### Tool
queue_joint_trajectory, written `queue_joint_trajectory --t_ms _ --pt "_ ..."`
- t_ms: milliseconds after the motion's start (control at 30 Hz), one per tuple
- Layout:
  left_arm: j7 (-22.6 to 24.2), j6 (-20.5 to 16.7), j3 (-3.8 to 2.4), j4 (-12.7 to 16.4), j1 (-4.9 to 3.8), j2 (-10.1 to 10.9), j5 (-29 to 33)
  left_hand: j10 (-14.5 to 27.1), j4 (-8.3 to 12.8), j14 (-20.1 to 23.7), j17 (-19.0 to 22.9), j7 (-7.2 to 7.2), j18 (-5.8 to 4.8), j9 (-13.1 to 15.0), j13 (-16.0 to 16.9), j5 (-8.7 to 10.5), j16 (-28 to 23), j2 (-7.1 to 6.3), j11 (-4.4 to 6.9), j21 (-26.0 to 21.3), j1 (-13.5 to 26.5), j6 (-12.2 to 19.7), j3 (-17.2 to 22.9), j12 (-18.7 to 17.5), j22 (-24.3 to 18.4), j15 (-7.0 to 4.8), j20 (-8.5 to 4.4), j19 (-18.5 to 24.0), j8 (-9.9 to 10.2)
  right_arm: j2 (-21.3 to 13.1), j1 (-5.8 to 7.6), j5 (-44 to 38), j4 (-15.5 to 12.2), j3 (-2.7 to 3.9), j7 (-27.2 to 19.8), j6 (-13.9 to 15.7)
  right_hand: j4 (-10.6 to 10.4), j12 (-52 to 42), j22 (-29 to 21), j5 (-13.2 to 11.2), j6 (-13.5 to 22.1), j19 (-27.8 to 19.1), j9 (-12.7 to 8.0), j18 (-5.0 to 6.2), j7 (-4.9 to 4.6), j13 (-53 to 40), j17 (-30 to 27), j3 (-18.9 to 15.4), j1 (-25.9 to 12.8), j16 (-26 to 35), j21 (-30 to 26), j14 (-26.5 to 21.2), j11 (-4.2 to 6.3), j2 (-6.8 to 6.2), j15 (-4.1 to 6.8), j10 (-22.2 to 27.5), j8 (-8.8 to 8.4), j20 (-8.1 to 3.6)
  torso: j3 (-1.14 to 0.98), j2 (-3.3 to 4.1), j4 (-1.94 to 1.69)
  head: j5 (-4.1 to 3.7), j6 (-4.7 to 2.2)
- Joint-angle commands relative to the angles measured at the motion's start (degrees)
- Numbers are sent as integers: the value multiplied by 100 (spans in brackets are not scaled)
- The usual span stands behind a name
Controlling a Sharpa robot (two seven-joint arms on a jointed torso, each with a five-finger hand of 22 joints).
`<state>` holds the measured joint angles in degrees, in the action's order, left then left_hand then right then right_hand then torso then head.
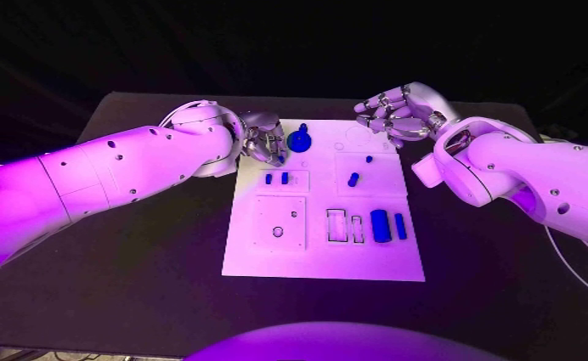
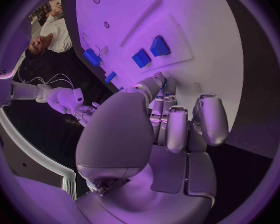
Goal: Assemble the parts on the task board
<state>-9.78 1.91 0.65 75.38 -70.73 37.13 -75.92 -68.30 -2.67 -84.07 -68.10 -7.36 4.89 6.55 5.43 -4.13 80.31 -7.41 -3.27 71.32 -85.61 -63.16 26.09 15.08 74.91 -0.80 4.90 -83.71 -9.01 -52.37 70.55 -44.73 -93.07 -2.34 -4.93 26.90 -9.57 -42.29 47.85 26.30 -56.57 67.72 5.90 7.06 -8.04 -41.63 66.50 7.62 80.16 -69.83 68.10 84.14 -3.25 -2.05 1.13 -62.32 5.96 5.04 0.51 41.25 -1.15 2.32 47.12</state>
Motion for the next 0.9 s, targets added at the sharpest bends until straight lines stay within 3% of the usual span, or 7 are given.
queue_joint_trajectory --t_ms 33,633,900 --pt "-97 227 14 -16 18 -40 -109 19 17 -3 28 -9 -64 -9 -6 -21 -43 -11 -17 -63 98 4 11 -101 238 -23 -9 39 68 3 -4 -16 -8 0 -33 -71 2 -23 -5 37 -17 -32 -5 109 -34 7 -2 38 -50 35 -36 52 10 19 5 41 -8 -5 -1 3 6 9 0" --pt "-200 281 20 -35 22 -49 -125 166 31 40 126 -49 -55 -70 -2 -20 -82 -73 -77 -132 216 199 16 -276 216 25 30 74 259 -3 -5 50 -10 0 -46 -95 -6 -28 -10 38 -13 -33 -6 110 -37 10 -5 53 -57 40 -40 50 8 21 4 45 -9 -6 0 0 -1 1 16" --pt "-228 267 20 -25 22 -30 -125 295 34 40 134 -95 -35 -156 -21 -23 -72 -134 -115 -231 283 508 50 -411 168 55 60 107 475 -5 -5 49 -2 0 -35 -110 -14 -26 -136 46 15 -108 -12 131 -47 21 -66 88 -66 103 -115 22 -2 1 -5 84 -24 -1 3 -1 -4 1 18"
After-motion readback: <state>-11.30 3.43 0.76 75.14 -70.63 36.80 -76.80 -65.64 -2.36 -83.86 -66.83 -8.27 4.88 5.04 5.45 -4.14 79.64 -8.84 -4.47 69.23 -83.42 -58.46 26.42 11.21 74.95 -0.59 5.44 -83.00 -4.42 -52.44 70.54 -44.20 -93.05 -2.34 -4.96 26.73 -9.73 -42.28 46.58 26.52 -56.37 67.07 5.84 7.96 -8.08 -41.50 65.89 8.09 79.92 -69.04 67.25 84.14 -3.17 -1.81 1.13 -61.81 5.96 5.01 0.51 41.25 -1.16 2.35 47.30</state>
